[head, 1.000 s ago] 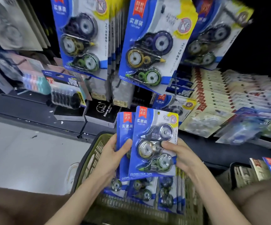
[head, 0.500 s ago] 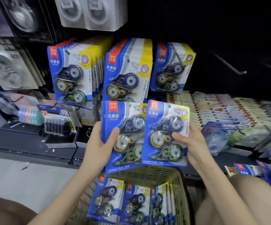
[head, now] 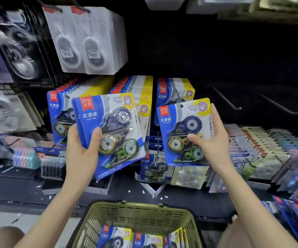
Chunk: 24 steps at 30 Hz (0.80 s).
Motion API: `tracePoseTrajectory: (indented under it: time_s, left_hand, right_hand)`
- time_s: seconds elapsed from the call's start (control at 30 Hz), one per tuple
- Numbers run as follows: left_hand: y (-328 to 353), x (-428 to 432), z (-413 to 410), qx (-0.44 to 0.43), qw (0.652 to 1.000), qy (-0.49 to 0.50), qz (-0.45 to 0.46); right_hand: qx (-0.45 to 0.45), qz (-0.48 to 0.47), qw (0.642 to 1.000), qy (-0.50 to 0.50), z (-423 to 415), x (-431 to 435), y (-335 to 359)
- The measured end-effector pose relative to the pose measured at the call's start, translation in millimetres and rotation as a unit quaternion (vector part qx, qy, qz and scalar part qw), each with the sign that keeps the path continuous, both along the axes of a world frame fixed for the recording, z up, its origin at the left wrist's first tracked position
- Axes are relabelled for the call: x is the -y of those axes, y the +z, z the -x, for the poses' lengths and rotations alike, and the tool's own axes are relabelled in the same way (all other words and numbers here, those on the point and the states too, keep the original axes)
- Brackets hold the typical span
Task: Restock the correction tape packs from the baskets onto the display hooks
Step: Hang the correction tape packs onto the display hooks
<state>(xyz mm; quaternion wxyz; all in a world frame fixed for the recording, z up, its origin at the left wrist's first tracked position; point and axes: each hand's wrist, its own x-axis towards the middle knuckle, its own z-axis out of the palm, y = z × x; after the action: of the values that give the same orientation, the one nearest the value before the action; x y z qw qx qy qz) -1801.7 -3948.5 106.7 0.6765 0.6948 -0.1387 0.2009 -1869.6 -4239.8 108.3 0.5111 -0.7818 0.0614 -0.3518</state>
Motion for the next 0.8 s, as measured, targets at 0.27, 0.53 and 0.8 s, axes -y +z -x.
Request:
tracePoseTrajectory:
  time_s: [0.27,0.53,0.8]
  left_hand:
    - [12,12,-19,0.004,1.000,0.011,-0.009]
    - [18,7,-36,0.011,0.999,0.027,0.027]
    - [23,-13,-49,0.027,0.998,0.051,0.031]
  right_hand:
    - [-0.016,-0.022,0.999,-0.020,-15,7,-4]
    - [-0.064,-0.030,0.997,-0.034,-52,21,-21]
    - [-0.114,-0.003,0.992,-0.058,-113,38,-24]
